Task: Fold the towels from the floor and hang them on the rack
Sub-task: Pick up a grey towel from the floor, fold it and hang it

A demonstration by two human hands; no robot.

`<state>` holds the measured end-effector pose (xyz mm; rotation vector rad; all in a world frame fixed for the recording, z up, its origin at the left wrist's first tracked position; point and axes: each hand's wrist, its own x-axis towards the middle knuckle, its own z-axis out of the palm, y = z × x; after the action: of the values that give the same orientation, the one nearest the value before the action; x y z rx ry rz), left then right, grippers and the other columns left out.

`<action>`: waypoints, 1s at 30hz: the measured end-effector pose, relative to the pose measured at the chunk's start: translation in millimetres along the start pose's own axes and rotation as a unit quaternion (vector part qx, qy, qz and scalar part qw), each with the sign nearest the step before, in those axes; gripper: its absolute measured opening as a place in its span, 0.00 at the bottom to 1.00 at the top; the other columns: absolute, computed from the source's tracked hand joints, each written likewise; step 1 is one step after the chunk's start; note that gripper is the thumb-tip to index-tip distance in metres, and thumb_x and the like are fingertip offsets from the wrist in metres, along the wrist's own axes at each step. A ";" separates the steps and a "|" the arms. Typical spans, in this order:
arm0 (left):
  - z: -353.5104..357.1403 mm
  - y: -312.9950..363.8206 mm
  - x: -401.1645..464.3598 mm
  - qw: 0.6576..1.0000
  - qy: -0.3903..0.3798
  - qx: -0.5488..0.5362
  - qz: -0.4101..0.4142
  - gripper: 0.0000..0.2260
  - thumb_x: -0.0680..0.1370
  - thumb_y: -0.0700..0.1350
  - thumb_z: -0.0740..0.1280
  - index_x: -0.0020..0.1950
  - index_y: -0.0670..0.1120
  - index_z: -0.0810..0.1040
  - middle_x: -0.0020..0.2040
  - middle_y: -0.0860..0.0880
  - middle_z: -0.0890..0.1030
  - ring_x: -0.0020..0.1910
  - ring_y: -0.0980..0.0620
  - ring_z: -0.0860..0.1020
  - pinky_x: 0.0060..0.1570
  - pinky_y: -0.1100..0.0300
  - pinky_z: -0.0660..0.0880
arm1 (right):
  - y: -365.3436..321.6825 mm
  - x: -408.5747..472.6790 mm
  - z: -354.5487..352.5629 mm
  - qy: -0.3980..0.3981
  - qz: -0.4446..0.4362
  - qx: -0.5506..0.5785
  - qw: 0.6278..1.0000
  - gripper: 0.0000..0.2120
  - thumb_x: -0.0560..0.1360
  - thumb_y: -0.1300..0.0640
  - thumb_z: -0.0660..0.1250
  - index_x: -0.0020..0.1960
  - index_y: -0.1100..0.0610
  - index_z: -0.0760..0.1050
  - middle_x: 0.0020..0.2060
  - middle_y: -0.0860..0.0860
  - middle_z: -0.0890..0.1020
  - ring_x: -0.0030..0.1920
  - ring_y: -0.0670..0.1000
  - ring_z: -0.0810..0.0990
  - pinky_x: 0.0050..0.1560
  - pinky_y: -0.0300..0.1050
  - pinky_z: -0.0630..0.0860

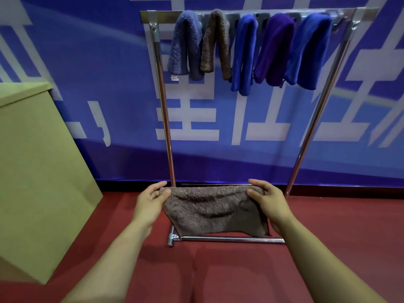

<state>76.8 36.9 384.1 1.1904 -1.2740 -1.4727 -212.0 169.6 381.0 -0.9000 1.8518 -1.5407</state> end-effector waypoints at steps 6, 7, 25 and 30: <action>-0.4 3.9 -0.9 0.998 -0.004 -0.063 -0.009 0.16 0.78 0.35 0.70 0.66 0.45 0.78 0.54 0.36 0.84 0.51 0.47 0.84 0.58 0.53 0.78 | -16.1 -1.5 -6.0 -0.013 0.037 0.182 0.983 0.11 0.80 0.65 0.65 0.59 0.58 0.82 0.53 0.56 0.86 0.53 0.53 0.85 0.51 0.44 0.80; 0.0 4.1 -1.3 0.995 -0.016 -0.095 -0.030 0.17 0.78 0.34 0.70 0.66 0.44 0.77 0.54 0.36 0.84 0.50 0.48 0.84 0.55 0.55 0.78 | -16.3 -1.3 -7.1 -0.011 0.036 0.191 0.981 0.11 0.81 0.65 0.65 0.60 0.58 0.81 0.53 0.57 0.86 0.54 0.54 0.85 0.53 0.47 0.80; -0.7 9.4 -5.2 0.995 0.028 0.023 0.092 0.10 0.72 0.34 0.77 0.51 0.44 0.85 0.46 0.44 0.87 0.49 0.52 0.84 0.46 0.70 0.78 | -9.2 -1.2 -22.1 0.094 -0.048 -0.006 0.994 0.06 0.76 0.58 0.73 0.52 0.55 0.85 0.46 0.48 0.87 0.47 0.43 0.84 0.44 0.34 0.80; -0.7 16.2 -7.5 0.995 0.006 0.055 0.089 0.13 0.70 0.34 0.78 0.52 0.42 0.85 0.45 0.48 0.87 0.43 0.60 0.84 0.44 0.72 0.77 | -10.4 -3.7 -26.1 0.102 -0.054 -0.014 0.993 0.05 0.74 0.57 0.75 0.49 0.55 0.85 0.42 0.48 0.87 0.47 0.44 0.85 0.45 0.36 0.80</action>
<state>79.1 41.8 401.1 1.1241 -1.4291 -1.2787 -228.5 187.2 395.9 -0.8964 1.9989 -1.7335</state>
